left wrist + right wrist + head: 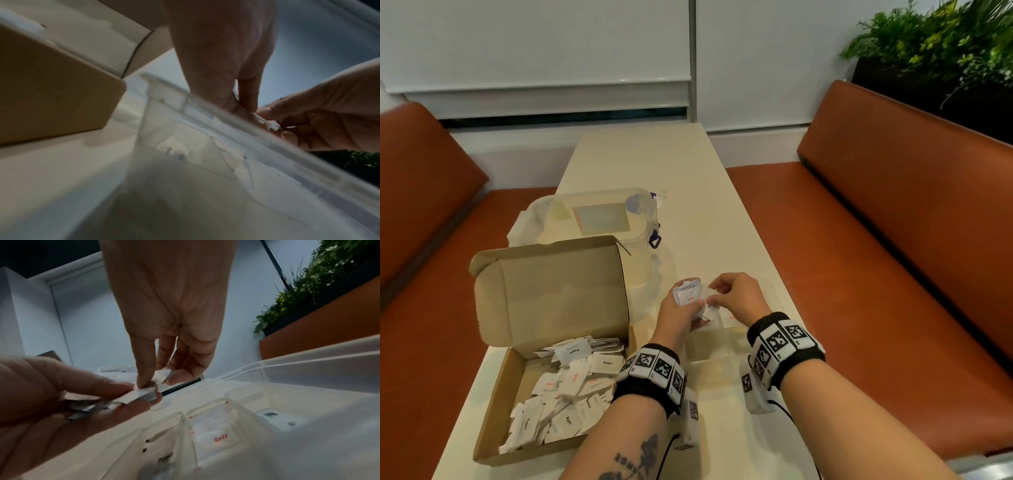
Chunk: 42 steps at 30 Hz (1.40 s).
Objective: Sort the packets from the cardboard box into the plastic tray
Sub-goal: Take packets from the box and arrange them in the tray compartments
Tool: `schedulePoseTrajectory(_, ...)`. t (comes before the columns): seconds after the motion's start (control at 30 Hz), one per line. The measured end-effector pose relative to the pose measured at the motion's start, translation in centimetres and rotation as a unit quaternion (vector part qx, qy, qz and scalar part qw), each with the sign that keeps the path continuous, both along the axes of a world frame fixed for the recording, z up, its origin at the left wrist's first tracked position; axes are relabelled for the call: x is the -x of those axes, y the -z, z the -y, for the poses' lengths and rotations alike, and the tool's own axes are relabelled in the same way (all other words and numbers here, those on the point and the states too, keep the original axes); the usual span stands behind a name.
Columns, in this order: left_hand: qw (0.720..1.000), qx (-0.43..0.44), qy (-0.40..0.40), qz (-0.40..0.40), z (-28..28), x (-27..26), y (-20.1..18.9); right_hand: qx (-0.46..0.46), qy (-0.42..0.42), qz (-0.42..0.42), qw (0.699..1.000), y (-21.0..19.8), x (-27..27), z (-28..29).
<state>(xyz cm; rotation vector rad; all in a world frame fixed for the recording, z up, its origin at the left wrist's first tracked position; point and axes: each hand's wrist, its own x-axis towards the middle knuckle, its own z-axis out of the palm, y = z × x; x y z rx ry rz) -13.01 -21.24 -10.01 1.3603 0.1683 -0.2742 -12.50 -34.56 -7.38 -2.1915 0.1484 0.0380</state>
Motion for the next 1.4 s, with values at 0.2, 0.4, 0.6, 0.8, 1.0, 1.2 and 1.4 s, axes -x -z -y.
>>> schedulePoseTrajectory(0.2, 0.999, 0.018, -0.037, -0.012, -1.6, 0.4, 0.2, -0.075, 0.052, -0.007, 0.996, 0.5, 0.0, -1.0)
schedulePoseTrajectory(0.4, 0.989, -0.036, -0.134, 0.046, -2.2, 0.5, 0.3, -0.077, 0.085, 0.012, 0.993, 1.6, 0.2, -1.0)
schedulePoseTrajectory(0.6, 0.986, -0.066, -0.145, 0.051, -1.9, 0.5, 0.6, 0.06, 0.034, -0.021, 0.997, 3.0, 0.4, -1.3)
schedulePoseTrajectory(0.8, 0.984, -0.102, -0.133, 0.055, -1.9, 0.4, 0.9, 0.165, 0.0, -0.016, 0.986, 3.9, -0.1, -1.8)
schedulePoseTrajectory(1.0, 0.986, -0.097, -0.127, 0.048, -1.9, 0.3, 0.9, 0.255, -0.068, 0.029, 0.964, 4.3, -0.2, -1.8)
schedulePoseTrajectory(1.2, 0.986, -0.094, -0.126, 0.05, -2.0, 0.2, 1.1, 0.351, -0.142, 0.066, 0.923, 4.9, 0.2, -1.4)
schedulePoseTrajectory(1.4, 0.987, -0.102, -0.115, 0.056, -2.1, 0.2, 1.1, 0.365, -0.13, 0.074, 0.919, 4.9, 0.2, -1.9)
